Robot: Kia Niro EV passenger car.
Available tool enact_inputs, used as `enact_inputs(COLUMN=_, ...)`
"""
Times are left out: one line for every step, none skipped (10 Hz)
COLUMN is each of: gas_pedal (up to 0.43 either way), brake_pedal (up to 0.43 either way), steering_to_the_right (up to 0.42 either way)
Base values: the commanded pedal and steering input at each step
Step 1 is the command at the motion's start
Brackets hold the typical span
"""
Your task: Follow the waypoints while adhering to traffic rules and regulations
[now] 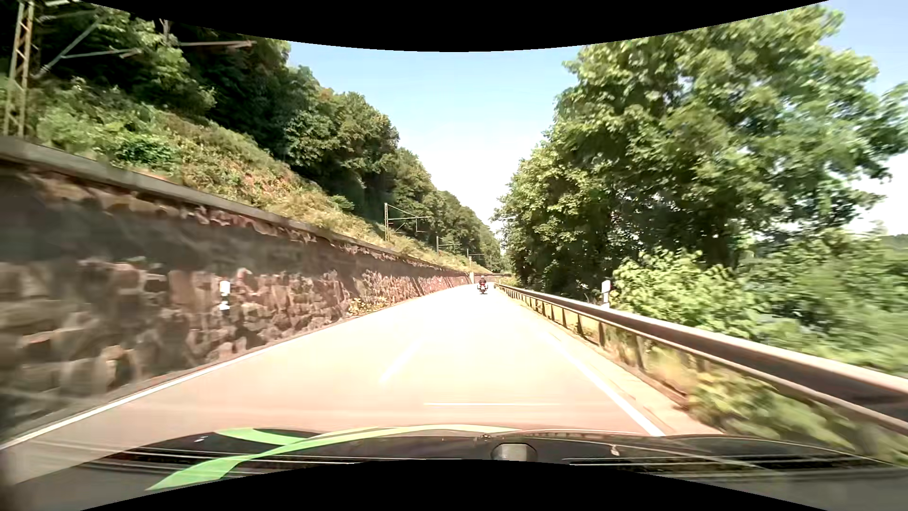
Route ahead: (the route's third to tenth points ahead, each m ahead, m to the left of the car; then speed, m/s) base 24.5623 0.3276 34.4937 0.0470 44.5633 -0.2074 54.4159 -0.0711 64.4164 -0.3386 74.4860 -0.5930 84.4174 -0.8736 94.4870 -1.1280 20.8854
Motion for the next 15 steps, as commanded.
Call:
enact_inputs(gas_pedal=0.197, brake_pedal=0.000, steering_to_the_right=-0.003)
enact_inputs(gas_pedal=0.197, brake_pedal=0.000, steering_to_the_right=-0.003)
enact_inputs(gas_pedal=0.197, brake_pedal=0.000, steering_to_the_right=-0.002)
enact_inputs(gas_pedal=0.209, brake_pedal=0.000, steering_to_the_right=-0.002)
enact_inputs(gas_pedal=0.209, brake_pedal=0.000, steering_to_the_right=-0.002)
enact_inputs(gas_pedal=0.209, brake_pedal=0.000, steering_to_the_right=-0.002)
enact_inputs(gas_pedal=0.189, brake_pedal=0.000, steering_to_the_right=-0.001)
enact_inputs(gas_pedal=0.189, brake_pedal=0.000, steering_to_the_right=-0.001)
enact_inputs(gas_pedal=0.189, brake_pedal=0.000, steering_to_the_right=-0.001)
enact_inputs(gas_pedal=0.189, brake_pedal=0.000, steering_to_the_right=-0.001)
enact_inputs(gas_pedal=0.197, brake_pedal=0.000, steering_to_the_right=-0.001)
enact_inputs(gas_pedal=0.197, brake_pedal=0.000, steering_to_the_right=-0.001)
enact_inputs(gas_pedal=0.197, brake_pedal=0.000, steering_to_the_right=-0.001)
enact_inputs(gas_pedal=0.197, brake_pedal=0.000, steering_to_the_right=-0.001)
enact_inputs(gas_pedal=0.197, brake_pedal=0.000, steering_to_the_right=-0.001)
